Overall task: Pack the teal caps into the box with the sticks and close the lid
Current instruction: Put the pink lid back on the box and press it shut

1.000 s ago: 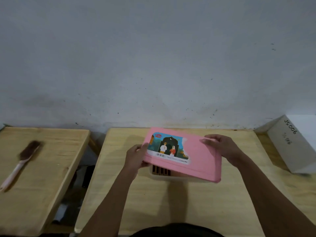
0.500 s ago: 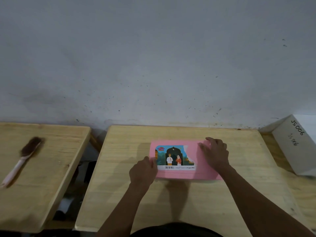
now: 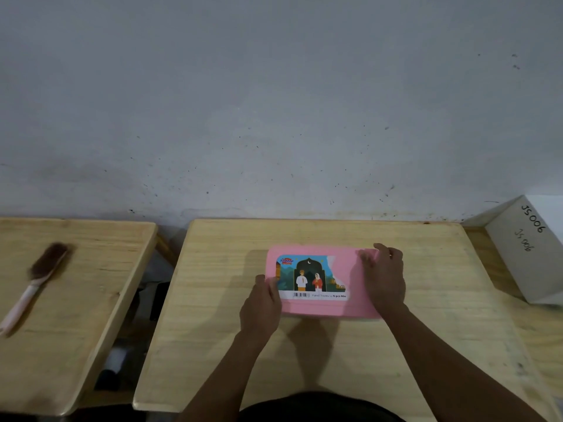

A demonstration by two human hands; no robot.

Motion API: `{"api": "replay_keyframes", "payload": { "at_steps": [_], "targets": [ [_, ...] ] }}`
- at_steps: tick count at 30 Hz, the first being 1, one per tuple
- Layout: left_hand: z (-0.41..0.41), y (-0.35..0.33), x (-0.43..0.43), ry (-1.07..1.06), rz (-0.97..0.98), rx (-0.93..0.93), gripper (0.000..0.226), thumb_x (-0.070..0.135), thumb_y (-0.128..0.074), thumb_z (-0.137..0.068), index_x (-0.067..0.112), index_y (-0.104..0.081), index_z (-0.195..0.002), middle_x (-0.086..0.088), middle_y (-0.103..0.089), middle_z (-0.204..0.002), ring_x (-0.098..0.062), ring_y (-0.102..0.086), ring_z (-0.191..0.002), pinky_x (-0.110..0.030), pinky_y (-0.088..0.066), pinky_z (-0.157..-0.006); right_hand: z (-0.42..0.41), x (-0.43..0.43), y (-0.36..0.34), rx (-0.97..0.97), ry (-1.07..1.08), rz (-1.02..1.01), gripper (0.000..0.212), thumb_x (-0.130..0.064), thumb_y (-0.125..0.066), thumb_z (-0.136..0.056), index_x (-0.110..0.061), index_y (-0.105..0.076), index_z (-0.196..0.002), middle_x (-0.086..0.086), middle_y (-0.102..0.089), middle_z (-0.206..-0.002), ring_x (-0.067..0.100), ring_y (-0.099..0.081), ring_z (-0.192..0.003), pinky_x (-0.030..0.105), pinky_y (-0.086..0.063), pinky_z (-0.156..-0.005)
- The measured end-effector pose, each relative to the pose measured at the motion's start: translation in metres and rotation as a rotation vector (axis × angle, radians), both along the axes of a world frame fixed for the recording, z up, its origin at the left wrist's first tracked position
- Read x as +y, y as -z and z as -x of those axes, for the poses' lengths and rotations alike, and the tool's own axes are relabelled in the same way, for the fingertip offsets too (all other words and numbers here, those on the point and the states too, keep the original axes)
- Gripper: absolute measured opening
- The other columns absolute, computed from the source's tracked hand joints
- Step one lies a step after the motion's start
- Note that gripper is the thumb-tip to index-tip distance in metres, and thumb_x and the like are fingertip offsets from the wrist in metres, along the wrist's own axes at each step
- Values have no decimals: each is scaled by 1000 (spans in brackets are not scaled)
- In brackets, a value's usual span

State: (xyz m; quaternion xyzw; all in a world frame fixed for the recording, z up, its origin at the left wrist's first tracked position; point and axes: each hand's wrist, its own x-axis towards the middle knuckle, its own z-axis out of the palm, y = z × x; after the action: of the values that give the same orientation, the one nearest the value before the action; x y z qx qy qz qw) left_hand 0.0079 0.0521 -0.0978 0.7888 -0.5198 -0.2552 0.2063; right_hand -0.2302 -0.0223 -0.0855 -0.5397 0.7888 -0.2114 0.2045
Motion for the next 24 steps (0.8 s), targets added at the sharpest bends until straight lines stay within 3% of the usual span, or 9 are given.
{"api": "replay_keyframes", "payload": {
  "at_steps": [2, 4, 7, 10, 12, 15, 17, 20, 24],
  "targets": [
    [-2, 2, 0, 16, 39, 119, 34, 41, -28, -99, 22, -42, -124, 3, -60, -110, -21, -64, -90, -33, -47, -69, 6, -2, 1, -87, -21, 8, 39, -33, -44, -100, -14, -47, -134, 10, -38, -139, 31, -54, -115, 47, -46, -91],
    [-5, 2, -5, 87, 43, 128, 47, 37, -28, -100, 27, -23, -145, 8, -47, -122, -17, -59, -101, -33, -47, -72, 12, -4, 0, -152, -51, 20, 36, -28, -41, -101, -12, -50, -133, 10, -38, -140, 31, -55, -114, 45, -43, -96],
    [-5, 1, -13, 212, 47, 26, 60, 25, -34, -99, 24, -4, -151, -1, -40, -130, -19, -53, -104, -41, -53, -73, 14, -4, 0, -117, -82, 80, 32, -26, -41, -101, -10, -56, -125, 8, -41, -136, 26, -53, -114, 42, -43, -94],
    [-1, -3, -22, 224, 41, -43, 66, 18, -43, -92, 22, -12, -150, -3, -33, -141, -19, -49, -110, -39, -54, -76, 5, 1, 3, 54, -120, 142, 31, -24, -38, -101, -10, -59, -117, 8, -52, -128, 25, -53, -113, 45, -49, -89],
    [2, -3, -28, 229, 51, -127, 67, 18, -46, -87, 20, -17, -148, -4, -22, -153, -22, -41, -125, -38, -51, -86, 1, 6, 9, 144, -190, 146, 35, -23, -33, -102, -8, -57, -123, 11, -56, -129, 29, -51, -121, 46, -47, -97],
    [5, -2, -35, 307, 82, -231, 68, 23, -43, -83, 17, -21, -147, -4, -12, -159, -24, -19, -144, -43, -41, -103, 2, 11, 20, 268, -283, 93, 51, -34, -23, -100, -8, -48, -136, 12, -48, -144, 31, -35, -140, 47, -35, -112],
    [7, -1, -36, 329, 94, -276, 70, 34, -31, -80, 16, -23, -148, -3, -14, -159, -24, -11, -147, -43, -33, -109, 4, 11, 22, 273, -303, 63, 62, -41, -14, -97, -8, -43, -141, 11, -43, -149, 29, -28, -145, 49, -33, -114],
    [8, 0, -37, 326, 100, -283, 74, 42, -23, -78, 16, -25, -147, -3, -19, -158, -25, -13, -147, -44, -33, -108, 1, 10, 18, 296, -320, 49, 68, -44, -9, -96, -8, -40, -144, 12, -39, -152, 31, -24, -146, 53, -35, -111],
    [9, -3, -42, 324, 96, -280, 73, 46, -28, -78, 15, -29, -144, -4, -28, -154, -27, -22, -143, -45, -37, -104, 0, 7, 16, 303, -350, -3, 72, -48, -6, -94, -10, -33, -148, 10, -31, -156, 29, -17, -148, 54, -31, -113]
  ]
}}
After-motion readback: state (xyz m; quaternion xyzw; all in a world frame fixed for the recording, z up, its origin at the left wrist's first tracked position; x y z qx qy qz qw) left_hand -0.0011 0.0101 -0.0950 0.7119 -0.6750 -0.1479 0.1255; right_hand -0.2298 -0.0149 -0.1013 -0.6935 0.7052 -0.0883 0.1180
